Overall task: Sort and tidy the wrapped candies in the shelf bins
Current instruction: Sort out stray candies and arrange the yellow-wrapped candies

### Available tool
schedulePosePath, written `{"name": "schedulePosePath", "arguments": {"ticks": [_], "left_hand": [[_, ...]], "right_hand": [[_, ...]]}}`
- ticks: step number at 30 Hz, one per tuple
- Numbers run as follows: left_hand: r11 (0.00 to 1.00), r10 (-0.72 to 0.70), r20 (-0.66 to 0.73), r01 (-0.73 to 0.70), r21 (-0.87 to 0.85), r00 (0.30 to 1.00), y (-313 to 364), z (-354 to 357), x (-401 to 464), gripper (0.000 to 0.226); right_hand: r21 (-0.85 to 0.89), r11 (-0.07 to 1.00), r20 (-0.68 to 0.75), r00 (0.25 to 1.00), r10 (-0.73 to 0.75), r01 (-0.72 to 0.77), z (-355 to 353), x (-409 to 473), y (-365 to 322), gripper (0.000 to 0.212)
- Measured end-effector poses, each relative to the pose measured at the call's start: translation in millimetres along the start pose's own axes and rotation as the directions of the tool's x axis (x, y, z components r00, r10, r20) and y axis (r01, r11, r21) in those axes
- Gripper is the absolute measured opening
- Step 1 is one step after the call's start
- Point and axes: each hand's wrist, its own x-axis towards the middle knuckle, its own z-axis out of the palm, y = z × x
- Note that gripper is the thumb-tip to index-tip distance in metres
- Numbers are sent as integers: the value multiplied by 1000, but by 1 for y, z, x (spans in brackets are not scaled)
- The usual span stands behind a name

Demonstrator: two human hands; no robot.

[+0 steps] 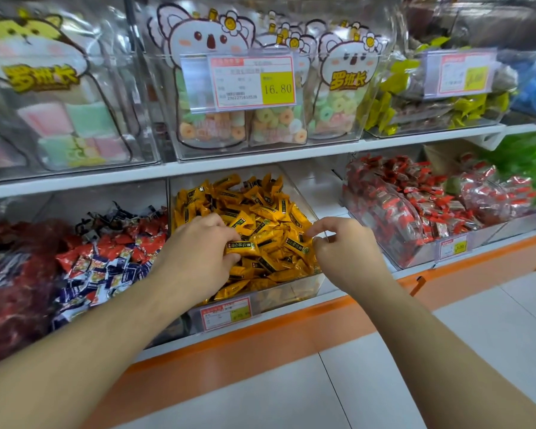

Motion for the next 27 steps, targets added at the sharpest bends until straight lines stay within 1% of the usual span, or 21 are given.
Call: {"name": "schedulePosePath", "arguments": {"ticks": [4,8,11,15,18,21,22,24,27], "left_hand": [[1000,-1,21,1,10,1000,-2,-2,-7,43],[1000,16,38,-17,9,999,-4,-3,-13,47],[999,32,58,-30,-40,998,-6,-2,-16,53],[993,39,9,-38,-115,999,-7,-4,-20,48],[993,30,-49,-35,-111,998,-15,-3,-18,44],[996,1,-74,-8,-94,997,-27,3,-13,48],[997,-2,-74,-3,-76,997,-30,6,-12,51],[999,4,-76,-8,-41,997,-33,12,-12,54],[999,15,-130,-19,-27,991,-32,16,-14,53]], "right_hand": [[-25,1000,-14,1000,-12,12,0,0,-1,30],[-102,994,-26,999,-48,45,2,-1,-3,27],[-165,984,-27,997,-75,70,4,-4,-6,26],[-220,966,-49,988,-147,133,10,-5,-15,25],[-313,935,-59,979,-193,165,15,-7,-25,34],[-361,897,-90,948,-304,254,25,-4,-36,39],[-354,892,-81,941,-329,282,30,0,-41,39],[-347,878,-20,933,-359,330,40,16,-53,40],[-342,850,82,914,-398,401,54,53,-72,43]]}}
